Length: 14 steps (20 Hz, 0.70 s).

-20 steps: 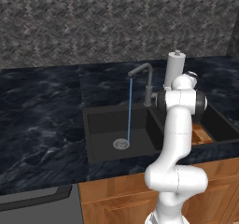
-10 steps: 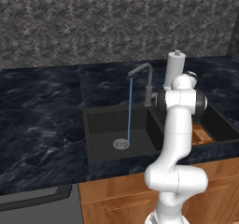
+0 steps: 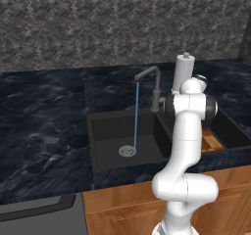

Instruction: Turn on the sink faucet with hot water and rinse the cutting board for ten seconds, then turn off the faucet. Push the cutting board to reach the water if necessary.

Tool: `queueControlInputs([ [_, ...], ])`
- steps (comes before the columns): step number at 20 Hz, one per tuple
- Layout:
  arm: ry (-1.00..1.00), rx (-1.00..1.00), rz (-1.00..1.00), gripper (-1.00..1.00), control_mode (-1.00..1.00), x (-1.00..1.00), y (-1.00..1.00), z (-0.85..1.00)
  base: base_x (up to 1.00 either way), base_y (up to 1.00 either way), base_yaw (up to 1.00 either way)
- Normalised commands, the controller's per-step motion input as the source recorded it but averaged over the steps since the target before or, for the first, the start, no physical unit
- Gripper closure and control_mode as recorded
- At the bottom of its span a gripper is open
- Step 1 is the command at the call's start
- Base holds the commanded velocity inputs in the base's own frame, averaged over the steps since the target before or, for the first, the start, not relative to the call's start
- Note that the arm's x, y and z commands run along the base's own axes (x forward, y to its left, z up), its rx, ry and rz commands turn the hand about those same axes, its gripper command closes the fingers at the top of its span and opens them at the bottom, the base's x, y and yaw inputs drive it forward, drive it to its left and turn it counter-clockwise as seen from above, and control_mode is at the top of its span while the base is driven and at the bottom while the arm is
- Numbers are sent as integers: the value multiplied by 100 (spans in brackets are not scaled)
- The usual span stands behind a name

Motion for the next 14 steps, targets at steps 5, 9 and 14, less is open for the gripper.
queueControlInputs([
  [5, 0, 0, 1, -100, -100, 8, 29, -2, 0, 0, 0],
  [9, 0, 0, 0, -100, -100, 7, 32, -3, 0, 0, 0],
  [14, 0, 0, 0, -100, -100, 7, 32, -3, 0, 0, 0],
])
